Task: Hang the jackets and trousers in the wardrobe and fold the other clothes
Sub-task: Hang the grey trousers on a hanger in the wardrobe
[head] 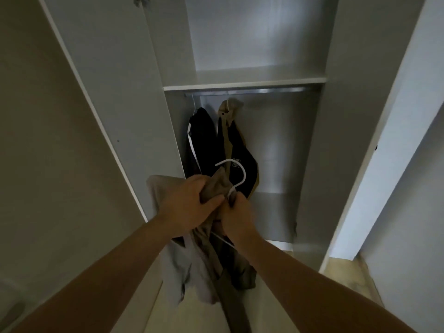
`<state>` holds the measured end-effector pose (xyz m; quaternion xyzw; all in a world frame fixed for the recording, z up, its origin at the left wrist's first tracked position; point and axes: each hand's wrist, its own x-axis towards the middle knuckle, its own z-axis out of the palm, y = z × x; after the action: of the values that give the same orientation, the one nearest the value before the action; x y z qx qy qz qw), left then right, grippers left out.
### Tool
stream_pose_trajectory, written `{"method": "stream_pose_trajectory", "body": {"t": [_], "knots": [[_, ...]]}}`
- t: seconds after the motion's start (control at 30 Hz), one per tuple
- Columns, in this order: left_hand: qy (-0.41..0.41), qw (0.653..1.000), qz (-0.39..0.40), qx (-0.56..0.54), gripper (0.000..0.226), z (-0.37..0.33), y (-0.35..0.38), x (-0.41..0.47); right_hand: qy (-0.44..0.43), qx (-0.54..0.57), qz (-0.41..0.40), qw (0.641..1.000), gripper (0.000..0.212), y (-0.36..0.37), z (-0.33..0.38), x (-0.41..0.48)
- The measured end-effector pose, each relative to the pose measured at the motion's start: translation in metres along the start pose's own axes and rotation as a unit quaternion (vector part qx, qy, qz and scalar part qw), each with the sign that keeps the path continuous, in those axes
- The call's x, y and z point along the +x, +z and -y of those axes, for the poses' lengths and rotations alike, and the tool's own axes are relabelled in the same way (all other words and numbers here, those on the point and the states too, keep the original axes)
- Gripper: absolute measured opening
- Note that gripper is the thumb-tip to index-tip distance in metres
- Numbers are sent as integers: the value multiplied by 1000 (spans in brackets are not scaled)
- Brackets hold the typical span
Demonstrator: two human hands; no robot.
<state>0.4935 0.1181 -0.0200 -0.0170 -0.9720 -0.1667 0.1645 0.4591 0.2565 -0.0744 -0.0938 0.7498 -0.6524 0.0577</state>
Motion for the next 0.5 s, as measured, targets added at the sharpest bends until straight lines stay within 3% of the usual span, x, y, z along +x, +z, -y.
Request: {"method": "stream_pose_trajectory", "body": {"t": [0.1, 0.23, 0.37, 0.43, 0.5], "knots": [[54, 990, -15, 133, 68, 31, 7, 14, 2, 17, -4, 1000, 14, 11, 3, 15], [79, 996, -3, 46, 75, 43, 13, 32, 35, 94, 51, 994, 8, 18, 10, 21], [75, 995, 5, 68, 79, 52, 17, 49, 149, 289, 194, 926, 17, 0, 12, 35], [76, 993, 3, 94, 74, 54, 21, 55, 217, 298, 261, 892, 13, -17, 11, 44], [89, 989, -22, 115, 70, 55, 26, 61, 253, 249, 271, 895, 21, -32, 3, 54]]}}
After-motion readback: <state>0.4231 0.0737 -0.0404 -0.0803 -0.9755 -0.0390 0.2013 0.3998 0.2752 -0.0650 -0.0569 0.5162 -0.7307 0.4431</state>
